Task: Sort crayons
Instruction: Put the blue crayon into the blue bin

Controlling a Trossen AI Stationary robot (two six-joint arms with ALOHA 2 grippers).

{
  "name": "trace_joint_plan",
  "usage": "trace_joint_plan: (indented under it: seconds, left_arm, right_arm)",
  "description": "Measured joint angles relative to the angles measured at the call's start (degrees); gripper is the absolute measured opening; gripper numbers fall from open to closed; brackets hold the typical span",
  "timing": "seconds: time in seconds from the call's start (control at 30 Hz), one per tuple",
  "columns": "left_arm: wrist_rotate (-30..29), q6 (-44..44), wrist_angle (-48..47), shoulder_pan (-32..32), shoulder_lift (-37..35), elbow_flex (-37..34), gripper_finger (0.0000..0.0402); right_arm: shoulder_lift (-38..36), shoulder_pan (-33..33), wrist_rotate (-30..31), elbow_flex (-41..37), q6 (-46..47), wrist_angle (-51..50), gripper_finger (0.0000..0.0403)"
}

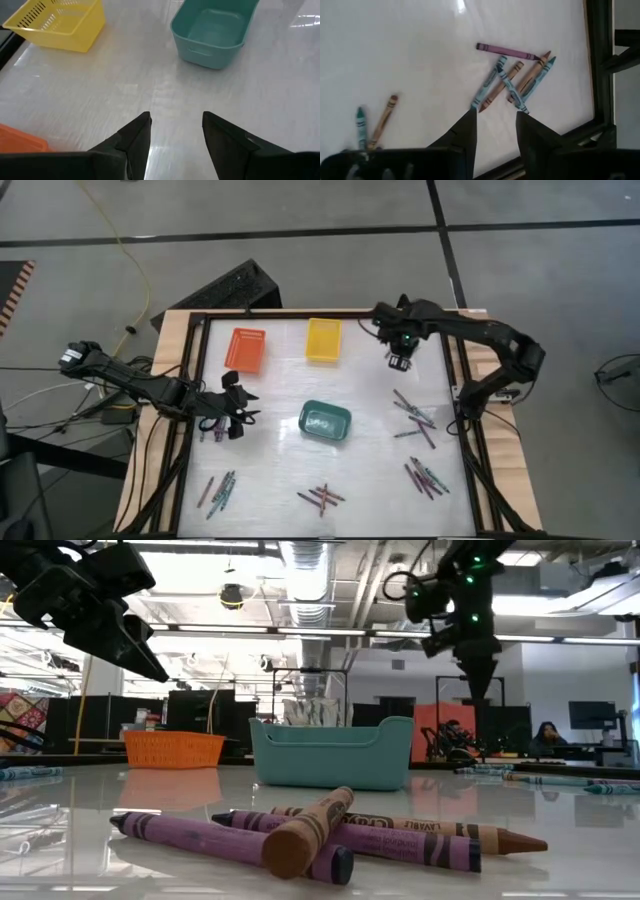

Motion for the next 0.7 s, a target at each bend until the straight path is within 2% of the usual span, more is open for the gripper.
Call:
trace_joint_plan:
  seconds: [0.13,0.3,0.5,0.7]
  left_arm:
    - [-0.02,0.0,0.0,-0.01,0.0,0.0,0.0169]
    - [-0.03,0.12,0.0,0.0,0.0,0.0,0.0169]
    - [-2.29,11.63,0.15,0.01,0.0,0.0,0.0169]
    - [-1.2,10.8,0.17,-0.01,0.0,0.0,0.0169]
  right_arm:
    - [-1.95,-3.64,-1.5,-6.39,-3.49,6.39,0.0132]
    - [-0.61,-7.35,-2.41,-11.14,-7.78,10.61,0.0134]
    - [1.87,-8.64,-3.51,-11.44,-15.71,14.27,0.0132]
    - [4.52,-8.72,-3.92,-11.48,-24.59,15.32,0.0132]
